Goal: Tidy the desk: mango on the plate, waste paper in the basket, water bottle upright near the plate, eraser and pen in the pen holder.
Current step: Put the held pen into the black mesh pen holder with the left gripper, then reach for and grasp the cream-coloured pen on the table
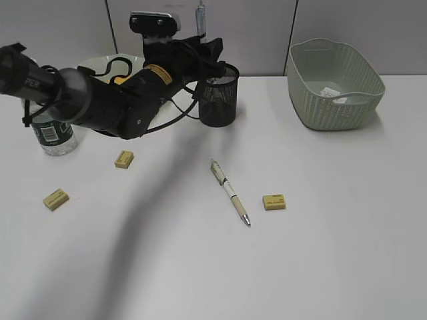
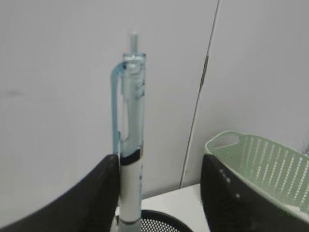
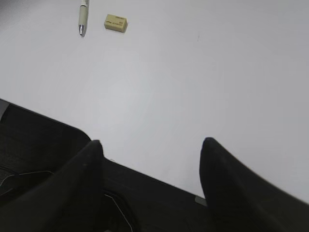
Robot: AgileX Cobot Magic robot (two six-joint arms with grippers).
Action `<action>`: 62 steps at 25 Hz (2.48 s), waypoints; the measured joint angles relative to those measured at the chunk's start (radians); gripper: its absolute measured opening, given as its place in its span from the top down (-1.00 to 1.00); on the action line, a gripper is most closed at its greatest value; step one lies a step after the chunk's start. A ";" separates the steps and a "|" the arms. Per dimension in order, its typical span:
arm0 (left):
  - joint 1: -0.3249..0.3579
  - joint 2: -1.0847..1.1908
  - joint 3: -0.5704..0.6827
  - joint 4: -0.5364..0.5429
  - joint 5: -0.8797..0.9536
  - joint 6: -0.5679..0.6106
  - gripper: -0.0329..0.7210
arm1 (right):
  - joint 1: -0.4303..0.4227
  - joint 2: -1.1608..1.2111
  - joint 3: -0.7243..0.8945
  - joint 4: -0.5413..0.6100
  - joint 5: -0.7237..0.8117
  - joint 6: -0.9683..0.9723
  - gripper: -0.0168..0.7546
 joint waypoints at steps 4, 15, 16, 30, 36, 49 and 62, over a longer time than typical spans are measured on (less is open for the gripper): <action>0.000 -0.007 0.000 0.000 -0.008 0.000 -0.24 | 0.000 0.000 0.000 0.000 0.002 0.000 -0.33; 0.000 -0.018 0.000 0.017 0.069 -0.054 -0.20 | 0.000 0.000 0.000 0.000 0.032 0.000 -0.33; 0.000 -0.018 0.000 0.020 0.069 -0.056 -0.17 | 0.000 0.000 0.000 0.000 0.032 0.000 -0.33; 0.000 0.008 0.000 0.060 0.052 -0.060 0.83 | 0.000 0.000 0.000 0.000 0.033 0.000 -0.33; 0.000 -0.002 0.000 0.062 0.048 -0.060 0.75 | 0.000 0.000 0.000 -0.007 0.033 0.000 -0.33; 0.000 -0.295 0.000 0.168 0.760 -0.060 0.40 | 0.000 0.000 0.000 -0.010 0.034 0.000 -0.33; 0.000 -0.476 0.000 0.140 1.815 -0.047 -0.33 | 0.000 0.122 0.000 -0.010 -0.005 0.020 -0.33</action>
